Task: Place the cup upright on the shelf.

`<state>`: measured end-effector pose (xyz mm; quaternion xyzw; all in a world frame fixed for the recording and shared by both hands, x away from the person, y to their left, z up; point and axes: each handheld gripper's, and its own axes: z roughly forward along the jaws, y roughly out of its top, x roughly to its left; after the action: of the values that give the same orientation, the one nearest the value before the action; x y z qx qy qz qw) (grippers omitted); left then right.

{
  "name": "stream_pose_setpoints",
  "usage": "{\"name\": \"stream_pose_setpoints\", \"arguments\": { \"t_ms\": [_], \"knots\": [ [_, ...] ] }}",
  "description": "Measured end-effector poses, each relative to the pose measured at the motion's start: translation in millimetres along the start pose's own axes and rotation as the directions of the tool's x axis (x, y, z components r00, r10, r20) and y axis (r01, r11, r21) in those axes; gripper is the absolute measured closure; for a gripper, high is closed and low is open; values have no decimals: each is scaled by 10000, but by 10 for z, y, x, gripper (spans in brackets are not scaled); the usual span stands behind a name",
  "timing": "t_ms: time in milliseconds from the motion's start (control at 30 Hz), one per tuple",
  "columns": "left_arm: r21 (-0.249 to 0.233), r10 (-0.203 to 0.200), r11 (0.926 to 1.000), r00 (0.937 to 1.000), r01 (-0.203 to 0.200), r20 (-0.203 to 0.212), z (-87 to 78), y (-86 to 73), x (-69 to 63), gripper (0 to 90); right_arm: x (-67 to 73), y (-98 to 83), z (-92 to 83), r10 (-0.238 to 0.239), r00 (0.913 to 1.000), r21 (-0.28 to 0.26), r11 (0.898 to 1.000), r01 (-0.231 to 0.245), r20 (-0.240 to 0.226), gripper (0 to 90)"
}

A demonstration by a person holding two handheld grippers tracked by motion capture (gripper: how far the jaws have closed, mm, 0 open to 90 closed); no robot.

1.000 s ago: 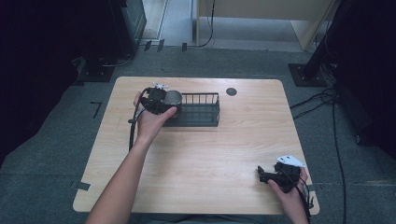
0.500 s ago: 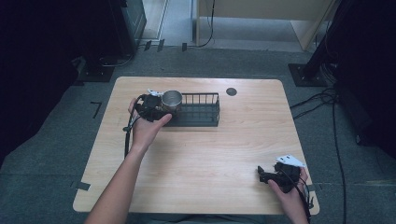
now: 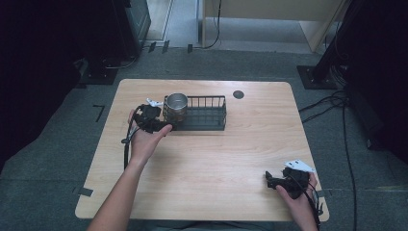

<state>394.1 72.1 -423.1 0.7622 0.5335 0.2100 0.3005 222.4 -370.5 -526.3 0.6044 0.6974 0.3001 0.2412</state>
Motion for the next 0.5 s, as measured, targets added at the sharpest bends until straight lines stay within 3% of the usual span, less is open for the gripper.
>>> {"name": "stream_pose_setpoints", "arguments": {
  "t_ms": [500],
  "knots": [
    [124, 34, 9999, 10000, -33, -52, -64, -281, 24, 0, 0, 0, 0, -5, 10000, 3, 10000, 5, -1, 0]
  ]
}}
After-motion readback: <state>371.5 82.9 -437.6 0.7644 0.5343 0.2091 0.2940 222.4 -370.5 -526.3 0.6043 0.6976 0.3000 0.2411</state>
